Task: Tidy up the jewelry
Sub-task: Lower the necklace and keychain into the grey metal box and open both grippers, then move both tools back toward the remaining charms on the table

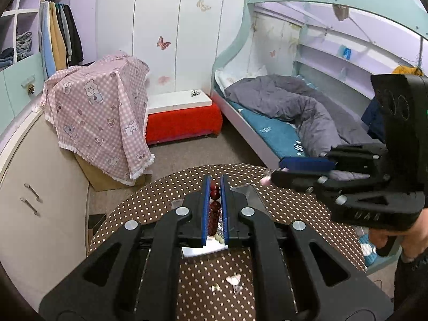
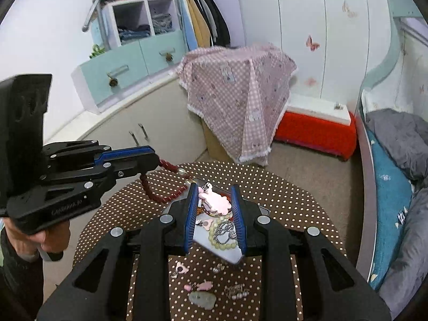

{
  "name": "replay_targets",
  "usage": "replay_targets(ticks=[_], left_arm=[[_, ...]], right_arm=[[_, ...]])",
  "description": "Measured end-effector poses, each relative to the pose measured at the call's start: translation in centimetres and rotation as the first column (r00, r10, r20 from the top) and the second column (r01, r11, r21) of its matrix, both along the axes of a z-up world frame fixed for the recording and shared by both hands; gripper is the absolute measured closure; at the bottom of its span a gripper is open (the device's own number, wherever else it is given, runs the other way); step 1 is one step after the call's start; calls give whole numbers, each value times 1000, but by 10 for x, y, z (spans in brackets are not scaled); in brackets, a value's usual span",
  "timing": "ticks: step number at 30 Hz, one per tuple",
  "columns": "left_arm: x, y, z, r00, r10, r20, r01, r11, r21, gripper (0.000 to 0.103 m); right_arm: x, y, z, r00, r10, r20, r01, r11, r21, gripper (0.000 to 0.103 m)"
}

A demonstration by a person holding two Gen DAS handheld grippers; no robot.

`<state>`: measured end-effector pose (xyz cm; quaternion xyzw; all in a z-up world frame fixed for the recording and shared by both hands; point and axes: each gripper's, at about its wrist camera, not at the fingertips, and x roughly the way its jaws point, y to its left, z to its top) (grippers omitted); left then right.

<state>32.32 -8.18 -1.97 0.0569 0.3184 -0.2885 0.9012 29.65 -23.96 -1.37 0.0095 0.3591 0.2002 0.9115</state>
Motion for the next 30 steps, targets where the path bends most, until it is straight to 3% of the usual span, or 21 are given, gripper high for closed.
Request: replay_targets(ticks=[2,4,5,6,7,10,17,30], left_arm=[[10,1,-7,999,20,-32,-20,1000,-1,93],[19,5,-14,996,55,-72,-55,998,8,77],[18,9,-15,995,80,-60,-79,997,8,35],[15,12,-14,993,114,-29,-114,993,10,25],[8,20,-10,987,155,35,-155,988,8,13],[-6,31,-4,984,162,70,-162,987,0,11],[-49,51,11,967,203,153,-200,979,-34,8],[-100,63,14,950,241,199,-234,971,-57,7]], right_arm=[[12,-1,-10,999,-10,-32,10,1000,15,79],[18,-4,-16,997,-46,-57,47,999,27,69],[18,-7,-18,996,-62,-67,64,997,42,38],[17,-10,-18,995,-84,-56,87,995,46,19],[13,-15,-17,993,-112,-37,114,992,53,13],[0,-30,-12,990,-140,-14,141,986,91,8],[-35,-54,1,977,-212,36,206,971,118,8],[-90,-59,17,964,-240,119,228,968,107,8]])
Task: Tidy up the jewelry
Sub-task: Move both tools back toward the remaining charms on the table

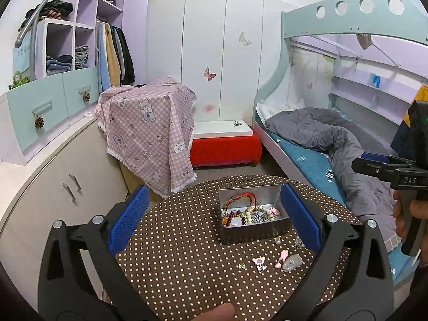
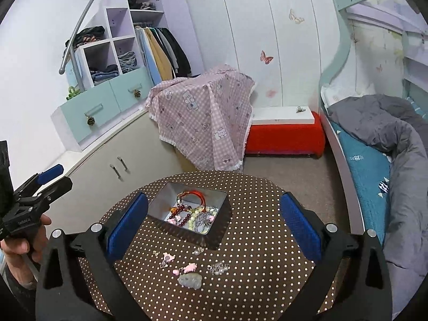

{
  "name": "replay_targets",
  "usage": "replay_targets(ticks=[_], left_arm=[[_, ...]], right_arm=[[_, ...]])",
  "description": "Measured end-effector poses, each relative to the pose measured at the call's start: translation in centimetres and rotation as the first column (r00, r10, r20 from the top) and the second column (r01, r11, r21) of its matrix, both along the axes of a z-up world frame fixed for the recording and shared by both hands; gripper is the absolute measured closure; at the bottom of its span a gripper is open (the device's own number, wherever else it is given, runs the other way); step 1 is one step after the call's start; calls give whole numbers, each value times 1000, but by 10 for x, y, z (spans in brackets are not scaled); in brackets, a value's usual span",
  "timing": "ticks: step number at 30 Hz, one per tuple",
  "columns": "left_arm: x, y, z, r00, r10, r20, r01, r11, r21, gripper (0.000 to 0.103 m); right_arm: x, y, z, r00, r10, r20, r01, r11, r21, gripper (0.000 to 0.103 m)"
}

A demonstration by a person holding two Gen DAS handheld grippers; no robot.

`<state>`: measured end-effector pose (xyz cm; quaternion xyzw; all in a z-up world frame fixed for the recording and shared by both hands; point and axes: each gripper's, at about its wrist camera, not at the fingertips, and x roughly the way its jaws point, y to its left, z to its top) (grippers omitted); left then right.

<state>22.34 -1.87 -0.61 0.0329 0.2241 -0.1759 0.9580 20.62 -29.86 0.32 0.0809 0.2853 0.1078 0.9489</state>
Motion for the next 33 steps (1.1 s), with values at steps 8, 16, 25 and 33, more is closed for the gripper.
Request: replay_targets(ticks=[8,16,25,33], left_arm=[[-21,0,-6,1000,12,21,-12,1000,14,6],[-26,5,-30,999,29,-14,-29,999,22,6],[-17,3,-86,991,43,-126,-34,997,76,6],[-5,-9,-125,981,29,-190,-5,992,128,6]], right_arm=[[-20,9,-1,1000,17,15,-16,998,-57,8],[-36,15,-15,1000,18,7,-18,995,-94,8],[-33,13,-63,997,8,-82,-16,995,-94,8],[-22,11,-95,989,0,-151,-18,993,-118,8]])
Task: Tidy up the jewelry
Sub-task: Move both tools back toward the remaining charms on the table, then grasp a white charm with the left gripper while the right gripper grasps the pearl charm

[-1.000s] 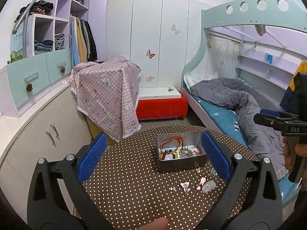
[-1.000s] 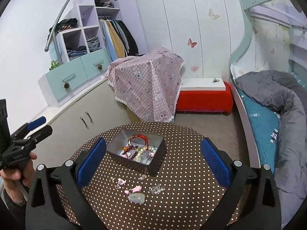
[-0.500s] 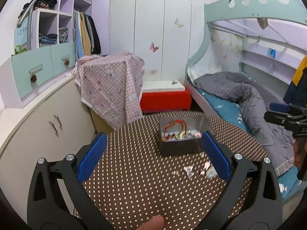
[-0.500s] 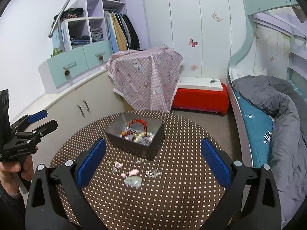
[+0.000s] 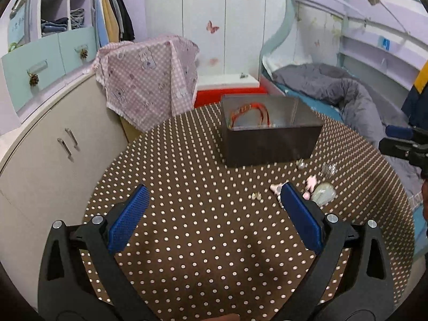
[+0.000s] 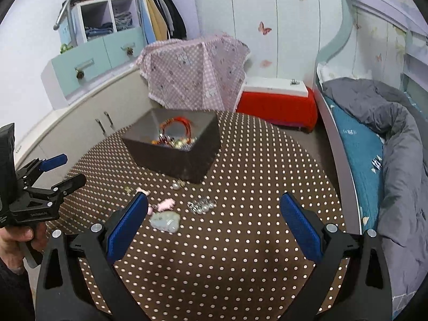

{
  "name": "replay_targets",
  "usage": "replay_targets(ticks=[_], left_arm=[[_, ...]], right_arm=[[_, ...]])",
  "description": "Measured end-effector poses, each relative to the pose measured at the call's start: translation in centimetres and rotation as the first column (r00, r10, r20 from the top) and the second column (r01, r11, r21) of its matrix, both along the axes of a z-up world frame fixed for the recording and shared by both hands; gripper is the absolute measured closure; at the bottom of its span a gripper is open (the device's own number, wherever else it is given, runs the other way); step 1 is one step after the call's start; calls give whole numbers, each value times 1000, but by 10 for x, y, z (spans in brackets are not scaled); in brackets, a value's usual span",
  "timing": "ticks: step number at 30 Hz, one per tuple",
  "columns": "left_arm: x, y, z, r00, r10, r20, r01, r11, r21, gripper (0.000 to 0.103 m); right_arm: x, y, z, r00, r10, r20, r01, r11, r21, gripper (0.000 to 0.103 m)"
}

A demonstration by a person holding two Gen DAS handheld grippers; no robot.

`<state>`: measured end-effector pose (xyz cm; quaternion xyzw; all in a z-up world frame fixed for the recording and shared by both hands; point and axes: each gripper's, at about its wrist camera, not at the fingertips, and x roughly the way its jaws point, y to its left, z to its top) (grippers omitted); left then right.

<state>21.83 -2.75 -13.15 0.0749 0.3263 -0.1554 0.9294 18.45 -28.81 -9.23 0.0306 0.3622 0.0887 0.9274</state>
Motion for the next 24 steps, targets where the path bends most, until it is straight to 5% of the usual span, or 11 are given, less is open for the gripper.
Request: replay_targets(ticks=[14,16,21,24], left_arm=[[32,-28,-40,988,-83,-127,95,991,91,13],[35,-32,-40,986,-98,-135,112,989,98,20],[42,-40,-44,972,-149,-182,166,983,84,60],[41,-44,-43,965,-184,-188,200,977,69,70]], right_arm=[[25,-6,-46,994,30,-106,-27,999,29,8],[29,-4,-49,993,34,-116,-33,999,16,8],[35,1,-53,990,34,-136,-38,999,-26,8],[36,3,-56,989,39,-143,-46,998,-43,8]])
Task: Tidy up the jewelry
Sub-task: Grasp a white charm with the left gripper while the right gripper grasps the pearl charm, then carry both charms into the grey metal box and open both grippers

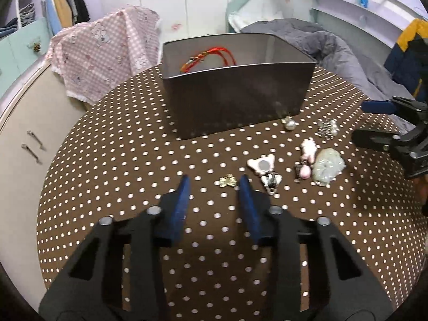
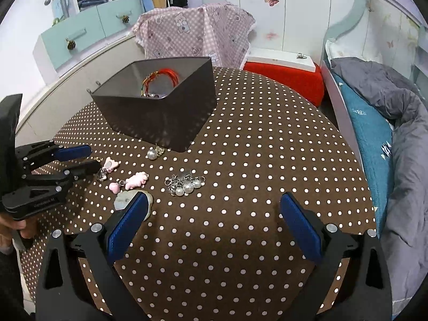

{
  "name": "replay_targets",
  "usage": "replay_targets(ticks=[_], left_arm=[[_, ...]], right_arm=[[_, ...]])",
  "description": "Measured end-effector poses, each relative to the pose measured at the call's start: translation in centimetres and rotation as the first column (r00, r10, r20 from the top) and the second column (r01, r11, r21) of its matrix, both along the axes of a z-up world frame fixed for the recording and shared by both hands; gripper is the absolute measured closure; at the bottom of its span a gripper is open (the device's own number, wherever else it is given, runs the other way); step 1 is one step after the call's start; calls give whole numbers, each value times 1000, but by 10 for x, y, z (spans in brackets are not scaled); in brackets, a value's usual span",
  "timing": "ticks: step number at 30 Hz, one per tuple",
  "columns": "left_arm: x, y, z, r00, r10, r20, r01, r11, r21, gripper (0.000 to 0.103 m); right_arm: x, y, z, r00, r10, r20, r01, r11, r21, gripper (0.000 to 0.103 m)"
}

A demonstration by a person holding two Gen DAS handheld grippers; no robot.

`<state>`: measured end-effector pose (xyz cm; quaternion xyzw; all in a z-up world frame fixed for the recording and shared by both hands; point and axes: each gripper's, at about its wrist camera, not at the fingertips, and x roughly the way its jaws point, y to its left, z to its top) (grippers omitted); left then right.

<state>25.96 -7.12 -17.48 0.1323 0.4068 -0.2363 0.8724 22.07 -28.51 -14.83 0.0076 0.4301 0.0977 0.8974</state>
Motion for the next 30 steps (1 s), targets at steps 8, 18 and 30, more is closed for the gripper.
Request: replay_targets(ticks=[8,18,30], left_arm=[[-5,-4,-1,998,-57,-11,57,998,-26,91],[-7,-5,1,997,-71,-16,70,997,-45,91],[-16,7,8,998,-59,6,59,995,-80,91]], right_arm=[[5,3,-5,1000,4,-5,-4,1000,-28,8],[23,31,-12,995,96,-19,-98,989,-112,53],[0,30,2,990,142,5,-142,988,-57,81]])
